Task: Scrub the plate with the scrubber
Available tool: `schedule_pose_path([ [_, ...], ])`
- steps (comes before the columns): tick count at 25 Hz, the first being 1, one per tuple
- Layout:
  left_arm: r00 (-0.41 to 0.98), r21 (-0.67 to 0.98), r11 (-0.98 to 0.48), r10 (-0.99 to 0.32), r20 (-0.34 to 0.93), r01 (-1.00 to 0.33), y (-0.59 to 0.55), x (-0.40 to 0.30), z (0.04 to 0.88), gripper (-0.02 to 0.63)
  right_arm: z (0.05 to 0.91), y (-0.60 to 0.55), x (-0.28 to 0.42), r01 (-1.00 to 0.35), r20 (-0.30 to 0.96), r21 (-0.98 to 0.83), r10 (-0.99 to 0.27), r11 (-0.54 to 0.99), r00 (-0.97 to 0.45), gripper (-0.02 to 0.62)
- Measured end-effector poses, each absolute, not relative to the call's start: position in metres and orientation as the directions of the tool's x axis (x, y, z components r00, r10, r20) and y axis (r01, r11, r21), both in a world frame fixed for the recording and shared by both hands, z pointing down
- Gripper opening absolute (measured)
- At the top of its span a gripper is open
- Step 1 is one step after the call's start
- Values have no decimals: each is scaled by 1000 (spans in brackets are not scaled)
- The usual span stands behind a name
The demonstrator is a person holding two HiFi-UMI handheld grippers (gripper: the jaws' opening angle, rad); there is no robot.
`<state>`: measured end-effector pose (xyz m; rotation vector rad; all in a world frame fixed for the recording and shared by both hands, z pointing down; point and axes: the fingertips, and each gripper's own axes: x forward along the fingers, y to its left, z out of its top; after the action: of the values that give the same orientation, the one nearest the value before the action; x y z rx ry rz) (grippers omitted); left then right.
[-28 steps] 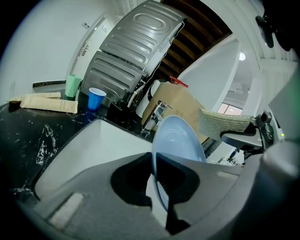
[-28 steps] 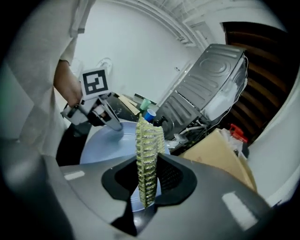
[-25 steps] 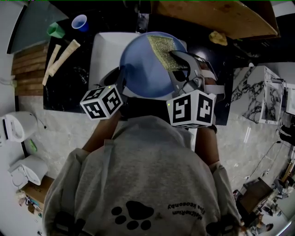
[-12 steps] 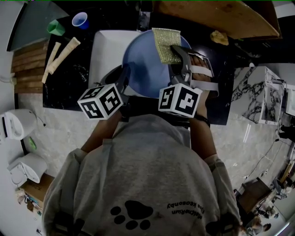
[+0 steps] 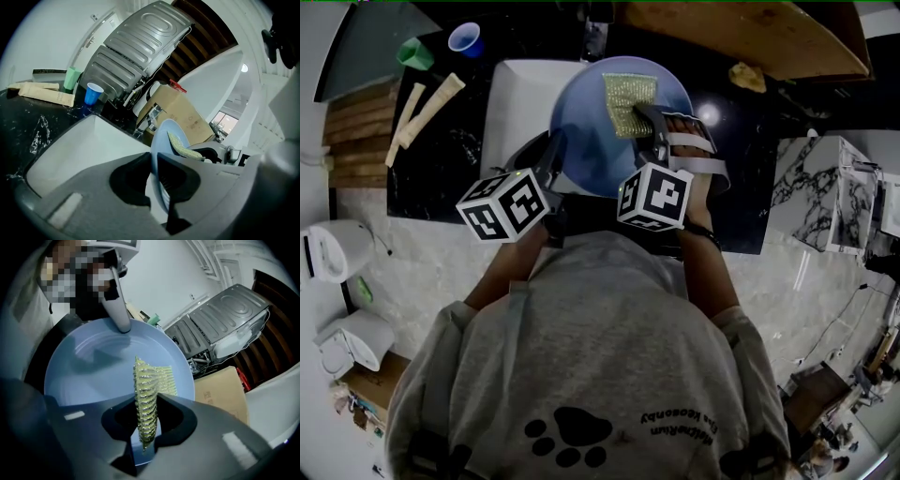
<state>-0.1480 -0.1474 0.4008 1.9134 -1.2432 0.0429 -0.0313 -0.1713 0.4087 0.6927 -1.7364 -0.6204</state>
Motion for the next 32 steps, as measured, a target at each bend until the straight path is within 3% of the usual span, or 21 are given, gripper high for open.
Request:
schedule_pose_path([
  [7, 494, 619, -139, -744, 450, -773, -147, -153, 408, 40, 439, -130, -47, -128, 789, 535, -548, 835, -277, 74],
  [20, 497, 628, -91, -702, 510, -773, -139, -153, 440, 41, 478, -35, -58, -73, 936, 48, -71, 996, -345, 74],
  [32, 556, 637, -147, -656, 510, -757, -147, -127, 443, 41, 461, 5, -39, -127, 926, -150, 94, 981, -366, 72],
])
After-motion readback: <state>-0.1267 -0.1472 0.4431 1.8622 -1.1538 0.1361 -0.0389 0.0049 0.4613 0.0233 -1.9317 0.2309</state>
